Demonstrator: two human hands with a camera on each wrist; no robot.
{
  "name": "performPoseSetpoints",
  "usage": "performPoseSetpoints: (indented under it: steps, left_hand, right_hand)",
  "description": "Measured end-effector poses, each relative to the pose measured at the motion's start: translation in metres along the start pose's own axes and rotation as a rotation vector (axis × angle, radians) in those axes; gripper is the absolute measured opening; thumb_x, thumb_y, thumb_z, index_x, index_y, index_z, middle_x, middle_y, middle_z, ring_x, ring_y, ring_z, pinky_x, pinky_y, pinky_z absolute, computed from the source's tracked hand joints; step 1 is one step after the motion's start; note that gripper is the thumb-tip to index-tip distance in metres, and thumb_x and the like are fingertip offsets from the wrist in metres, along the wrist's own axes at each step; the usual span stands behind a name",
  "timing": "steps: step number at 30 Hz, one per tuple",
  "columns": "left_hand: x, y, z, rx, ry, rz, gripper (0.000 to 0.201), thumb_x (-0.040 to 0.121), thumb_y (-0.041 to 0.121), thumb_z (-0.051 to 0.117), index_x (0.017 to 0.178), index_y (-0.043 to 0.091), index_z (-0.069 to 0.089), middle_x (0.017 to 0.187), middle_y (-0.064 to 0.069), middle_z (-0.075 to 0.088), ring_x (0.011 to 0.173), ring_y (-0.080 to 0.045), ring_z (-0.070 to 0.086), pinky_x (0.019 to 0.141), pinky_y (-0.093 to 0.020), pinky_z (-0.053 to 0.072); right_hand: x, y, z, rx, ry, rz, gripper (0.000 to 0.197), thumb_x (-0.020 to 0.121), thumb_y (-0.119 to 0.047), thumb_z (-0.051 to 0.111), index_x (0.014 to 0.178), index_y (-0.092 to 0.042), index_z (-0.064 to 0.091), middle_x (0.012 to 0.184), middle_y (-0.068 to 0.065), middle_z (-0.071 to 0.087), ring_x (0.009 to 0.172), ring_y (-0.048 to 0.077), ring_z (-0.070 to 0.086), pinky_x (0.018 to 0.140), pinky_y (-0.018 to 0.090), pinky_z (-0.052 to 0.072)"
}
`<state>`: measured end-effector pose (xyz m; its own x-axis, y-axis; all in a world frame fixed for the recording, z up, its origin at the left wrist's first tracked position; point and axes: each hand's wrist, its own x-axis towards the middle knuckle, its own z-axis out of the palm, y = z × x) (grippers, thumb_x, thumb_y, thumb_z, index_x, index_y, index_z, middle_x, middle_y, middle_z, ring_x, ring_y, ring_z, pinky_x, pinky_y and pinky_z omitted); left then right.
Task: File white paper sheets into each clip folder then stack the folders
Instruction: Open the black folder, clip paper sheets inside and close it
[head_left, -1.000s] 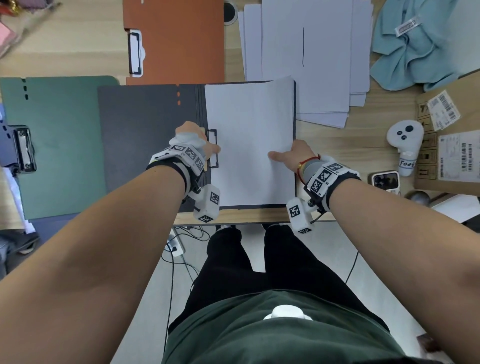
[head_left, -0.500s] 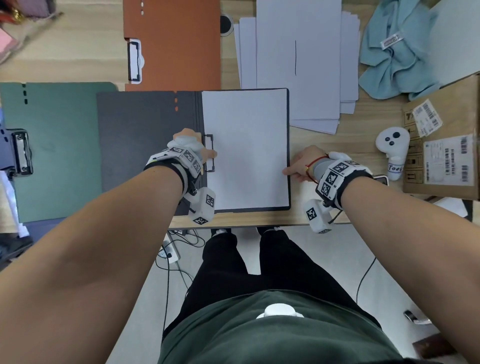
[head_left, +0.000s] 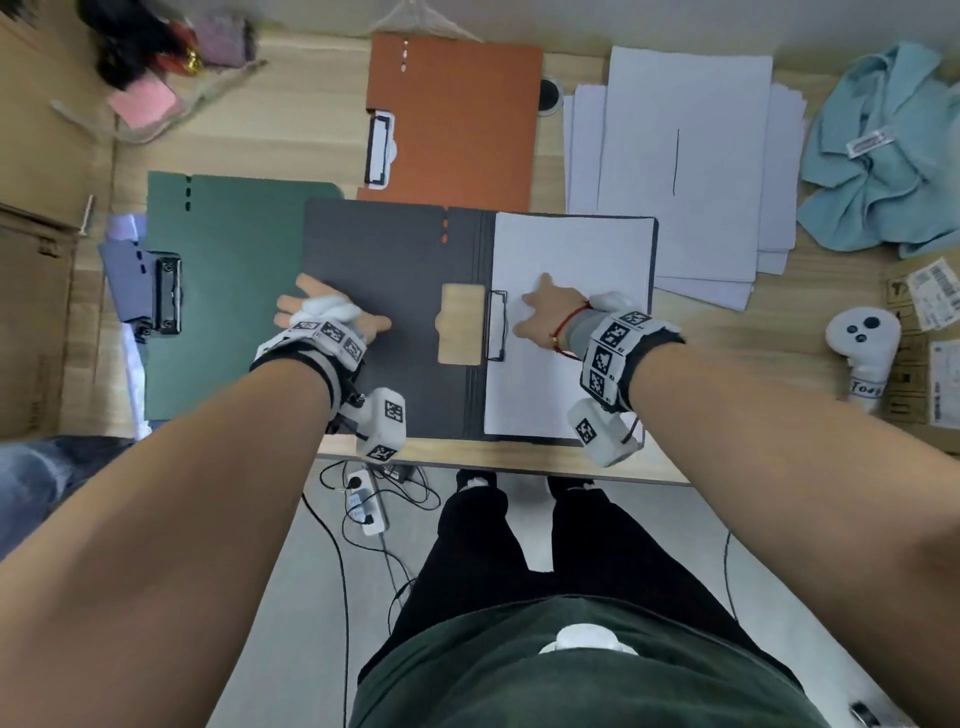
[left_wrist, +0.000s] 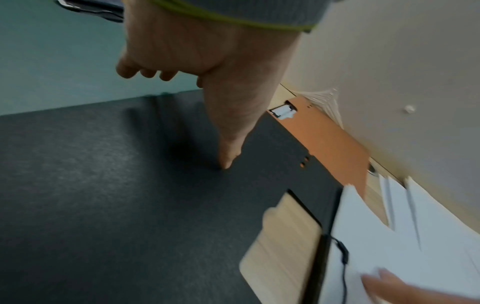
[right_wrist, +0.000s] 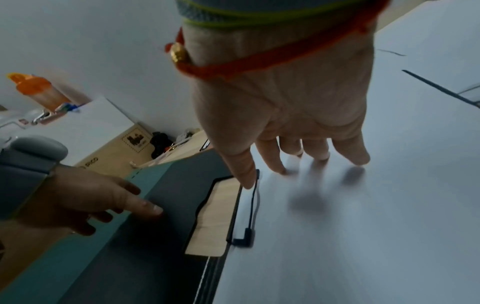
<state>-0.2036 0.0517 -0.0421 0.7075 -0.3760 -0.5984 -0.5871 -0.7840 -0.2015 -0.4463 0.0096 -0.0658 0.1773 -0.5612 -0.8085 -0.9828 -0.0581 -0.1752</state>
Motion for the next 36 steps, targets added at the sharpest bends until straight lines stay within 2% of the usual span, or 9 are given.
performPoseSetpoints:
  steps: [3,5,8,12,16,20,25,30,36]
  left_hand:
    - [0.009,-0.016,-0.005,-0.036,-0.035,-0.009,0.116,0.064,0.059,0.082,0.147,0.012,0.016,0.142,-0.019,0.038,0.127,-0.038,0.047,0.098,-0.048,0.042]
    - [0.013,-0.023,-0.012,-0.056,-0.03,0.012,0.116,0.062,0.063,0.081,0.145,0.011,0.019,0.139,-0.018,0.042,0.123,-0.037,0.05,0.094,-0.047,0.044]
    - [0.019,-0.032,-0.024,-0.09,-0.019,0.016,0.112,0.06,0.07,0.077,0.14,0.008,0.028,0.132,-0.016,0.05,0.119,-0.037,0.054,0.092,-0.045,0.046]
    - [0.023,-0.036,-0.049,-0.135,-0.013,0.128,0.099,0.049,0.082,0.064,0.122,0.016,0.055,0.113,-0.009,0.066,0.099,-0.034,0.063,0.088,-0.041,0.052]
    - [0.003,-0.013,-0.082,-0.216,0.11,0.419,0.068,0.064,0.071,0.059,0.11,0.021,0.06,0.103,-0.002,0.069,0.085,-0.029,0.062,0.08,-0.039,0.053]
    - [-0.046,0.021,-0.111,-0.241,0.098,0.754,0.055,0.085,0.067,0.052,0.09,0.013,0.062,0.084,-0.006,0.07,0.081,-0.028,0.068,0.079,-0.039,0.054]
    - [-0.103,0.069,-0.096,-0.376,-0.109,0.951,0.072,0.091,0.073,0.032,0.104,0.012,0.07,0.082,-0.005,0.074,0.065,-0.021,0.073,0.07,-0.037,0.06]
    - [-0.093,0.096,-0.034,-0.051,-0.128,0.828,0.057,0.088,0.071,0.044,0.098,0.019,0.064,0.092,-0.002,0.062,0.081,-0.02,0.059,0.08,-0.034,0.05]
    - [-0.08,0.09,0.028,0.084,-0.271,0.552,0.063,0.084,0.06,0.063,0.103,0.0,0.056,0.102,-0.012,0.064,0.088,-0.026,0.061,0.077,-0.033,0.05]
  right_hand:
    - [0.012,-0.003,0.012,-0.105,-0.014,0.03,0.052,0.093,-0.026,0.042,0.142,-0.008,0.037,0.146,0.014,0.024,0.117,0.037,0.047,0.085,0.039,0.042]
    - [0.014,-0.008,0.011,-0.12,-0.023,0.068,0.061,0.094,-0.029,0.04,0.149,-0.009,0.024,0.152,0.018,0.021,0.124,0.039,0.045,0.094,0.043,0.043]
    - [0.016,-0.011,0.01,-0.064,-0.021,0.121,0.074,0.09,-0.035,0.042,0.153,-0.01,0.012,0.144,0.02,0.038,0.122,0.04,0.049,0.099,0.046,0.044]
    - [0.019,-0.014,0.004,-0.018,-0.034,0.117,0.076,0.081,-0.042,0.043,0.146,-0.006,0.027,0.134,0.014,0.045,0.103,0.036,0.057,0.074,0.038,0.045]
    - [-0.005,-0.014,-0.016,0.03,-0.085,0.03,0.06,0.092,-0.048,0.043,0.135,-0.007,0.05,0.141,0.011,0.043,0.116,0.033,0.053,0.086,0.037,0.041]
    - [-0.036,-0.009,-0.044,0.396,-0.073,-0.055,0.06,0.093,-0.06,0.04,0.135,-0.019,0.055,0.141,0.0,0.052,0.123,0.024,0.055,0.108,0.042,0.039]
    - [-0.079,0.008,-0.079,1.014,-0.044,-0.136,0.069,0.085,-0.077,0.036,0.115,-0.024,0.068,0.113,-0.003,0.071,0.1,0.023,0.07,0.093,0.04,0.054]
    - [-0.092,0.056,-0.082,1.156,0.122,-0.006,0.07,0.081,-0.08,0.038,0.108,-0.023,0.07,0.106,-0.003,0.074,0.093,0.021,0.071,0.083,0.038,0.057]
    - [-0.073,0.112,-0.032,0.928,0.117,0.255,0.045,0.093,-0.042,0.057,0.128,-0.014,0.052,0.126,0.006,0.057,0.114,0.025,0.058,0.097,0.042,0.052]
